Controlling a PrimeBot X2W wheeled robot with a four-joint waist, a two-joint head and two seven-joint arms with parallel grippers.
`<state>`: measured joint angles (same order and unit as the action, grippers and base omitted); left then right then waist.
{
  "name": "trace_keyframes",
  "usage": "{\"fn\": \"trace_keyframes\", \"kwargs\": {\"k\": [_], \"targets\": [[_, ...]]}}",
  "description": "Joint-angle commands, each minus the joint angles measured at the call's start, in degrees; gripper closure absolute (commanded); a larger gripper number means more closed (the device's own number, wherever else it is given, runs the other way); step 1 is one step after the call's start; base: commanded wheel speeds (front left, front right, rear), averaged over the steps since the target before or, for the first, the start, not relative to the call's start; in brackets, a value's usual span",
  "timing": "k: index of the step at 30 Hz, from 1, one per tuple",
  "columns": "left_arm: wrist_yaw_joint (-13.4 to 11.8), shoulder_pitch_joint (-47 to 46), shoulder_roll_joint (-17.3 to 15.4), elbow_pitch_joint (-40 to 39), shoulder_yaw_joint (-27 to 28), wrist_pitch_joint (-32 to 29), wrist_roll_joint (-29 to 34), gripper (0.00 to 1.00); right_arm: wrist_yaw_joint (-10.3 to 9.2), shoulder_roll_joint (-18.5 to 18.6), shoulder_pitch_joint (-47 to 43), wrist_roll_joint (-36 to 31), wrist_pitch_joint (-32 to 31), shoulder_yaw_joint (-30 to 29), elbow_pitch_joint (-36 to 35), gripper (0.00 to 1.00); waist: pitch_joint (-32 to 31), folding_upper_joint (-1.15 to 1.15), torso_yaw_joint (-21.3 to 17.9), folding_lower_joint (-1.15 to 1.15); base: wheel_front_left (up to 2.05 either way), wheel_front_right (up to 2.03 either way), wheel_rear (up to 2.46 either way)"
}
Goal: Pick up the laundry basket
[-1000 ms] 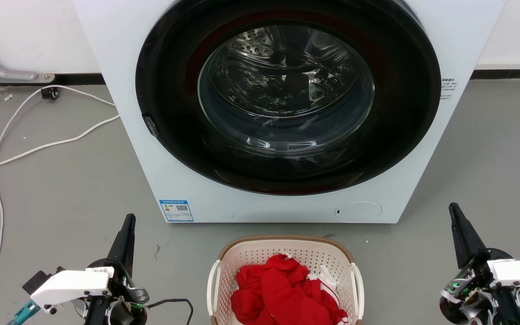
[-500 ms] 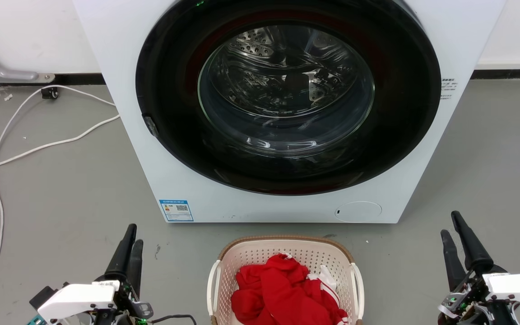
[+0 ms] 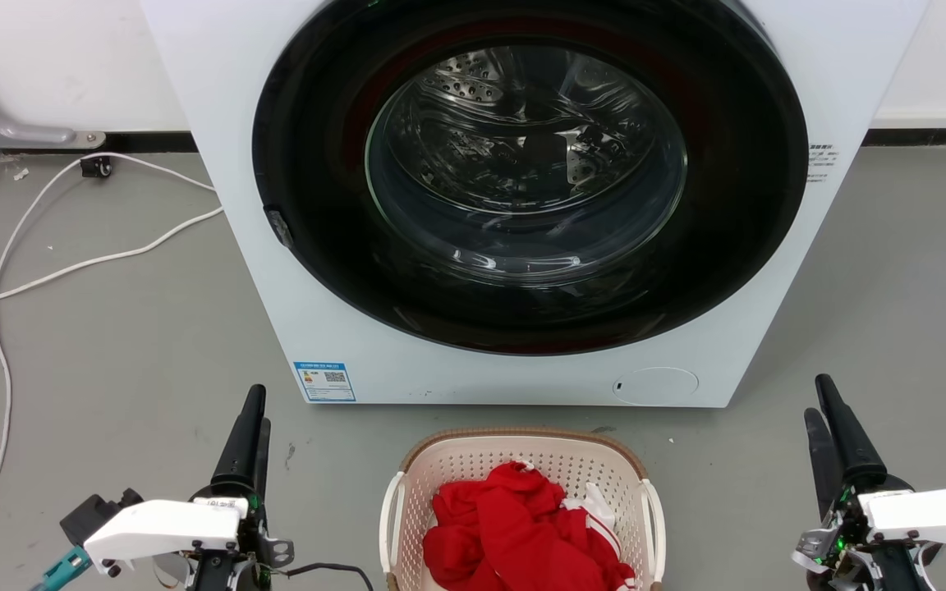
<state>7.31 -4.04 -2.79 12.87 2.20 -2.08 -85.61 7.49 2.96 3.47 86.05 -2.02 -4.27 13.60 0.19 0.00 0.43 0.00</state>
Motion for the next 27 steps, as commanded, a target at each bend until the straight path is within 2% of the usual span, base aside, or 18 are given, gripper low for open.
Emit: {"fn": "trace_keyframes", "kwargs": {"k": [1,9,27], "targets": [[0.1,-1.2,-0.2,-1.9,-0.3,0.9,2.7,0.00,0.00,0.2,0.8,-3.8,0.8,0.4,-1.4,0.00,0.0,0.00,0.1,0.00,0.00,0.00,0.00],[0.1,-1.1,-0.2,-3.2,-1.0,2.6,10.4,0.00,0.00,0.2,0.5,-15.8,2.5,0.9,-2.7,0.00,0.0,0.00,0.2,0.00,0.00,0.00,0.00],[-0.4,-2.2,-0.2,-4.0,-3.1,6.3,33.4,0.00,0.00,0.0,-0.1,-41.5,6.3,0.8,-4.9,0.00,0.3,0.00,0.5,0.00,0.00,0.00,0.00]]}}
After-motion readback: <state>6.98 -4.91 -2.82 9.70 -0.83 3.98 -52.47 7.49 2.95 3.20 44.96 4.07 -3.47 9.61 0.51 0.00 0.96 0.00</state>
